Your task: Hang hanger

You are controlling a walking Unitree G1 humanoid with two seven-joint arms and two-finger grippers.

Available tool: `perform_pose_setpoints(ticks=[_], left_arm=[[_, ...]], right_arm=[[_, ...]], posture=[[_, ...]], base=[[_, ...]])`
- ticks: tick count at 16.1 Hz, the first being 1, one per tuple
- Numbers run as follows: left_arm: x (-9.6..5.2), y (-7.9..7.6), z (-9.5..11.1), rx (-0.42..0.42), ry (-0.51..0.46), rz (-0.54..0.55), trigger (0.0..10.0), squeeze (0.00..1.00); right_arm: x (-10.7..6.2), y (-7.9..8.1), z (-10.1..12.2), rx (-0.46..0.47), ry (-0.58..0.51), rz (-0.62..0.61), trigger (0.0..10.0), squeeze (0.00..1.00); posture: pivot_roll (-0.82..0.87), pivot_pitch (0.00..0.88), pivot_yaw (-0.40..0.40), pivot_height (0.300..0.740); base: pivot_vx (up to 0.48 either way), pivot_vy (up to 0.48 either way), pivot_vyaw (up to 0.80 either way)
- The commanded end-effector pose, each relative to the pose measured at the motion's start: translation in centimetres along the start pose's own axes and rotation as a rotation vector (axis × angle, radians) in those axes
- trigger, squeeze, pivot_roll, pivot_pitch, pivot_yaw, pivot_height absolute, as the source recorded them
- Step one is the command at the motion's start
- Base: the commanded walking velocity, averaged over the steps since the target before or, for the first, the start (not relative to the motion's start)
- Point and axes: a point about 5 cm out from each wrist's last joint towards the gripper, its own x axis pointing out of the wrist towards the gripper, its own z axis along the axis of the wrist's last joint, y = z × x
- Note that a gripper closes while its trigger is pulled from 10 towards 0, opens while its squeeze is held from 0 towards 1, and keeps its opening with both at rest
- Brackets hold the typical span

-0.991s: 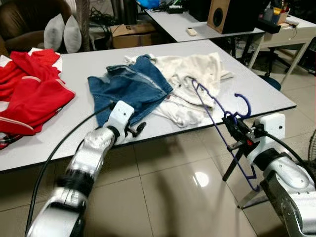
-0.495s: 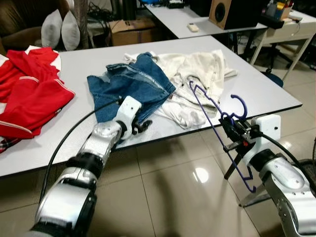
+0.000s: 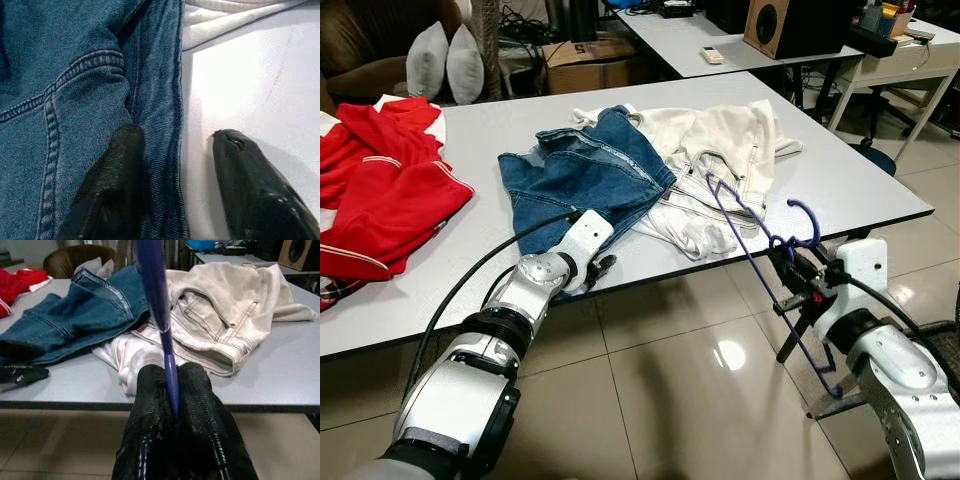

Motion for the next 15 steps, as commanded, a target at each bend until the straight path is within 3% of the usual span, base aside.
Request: perform_pose_setpoints(ticks=[1,4,15], left_arm=[[0.0,0.2,-0.3,-0.002,0.041,0.008,0.0,0.0],[-0.1,0.6,-0.8,-0.057,0.071,0.034,0.0,0.0],[-0.3,1.3,-0.9,-0.082,0.058,0.072,0.0,0.0]], right_arm=[[0.0,0.0,0.4,-0.015,-0.006,0.005,10.0,0.0],[0.2,0.0,0.4,-0.019,-0.007,0.01,10.0,0.0],[0.6,0.2,0.5,-0.034,-0.01,0.038,10.0,0.0]], posture=[[-0.17,0.0,0.053,0.74],[-0.17,0.0,0.051,0.74],[-0.16,0.0,0.042,0.74]], base=[[0.0,0.0,0.0],[0.0,0.0,0.0],[0.0,0.0,0.0]])
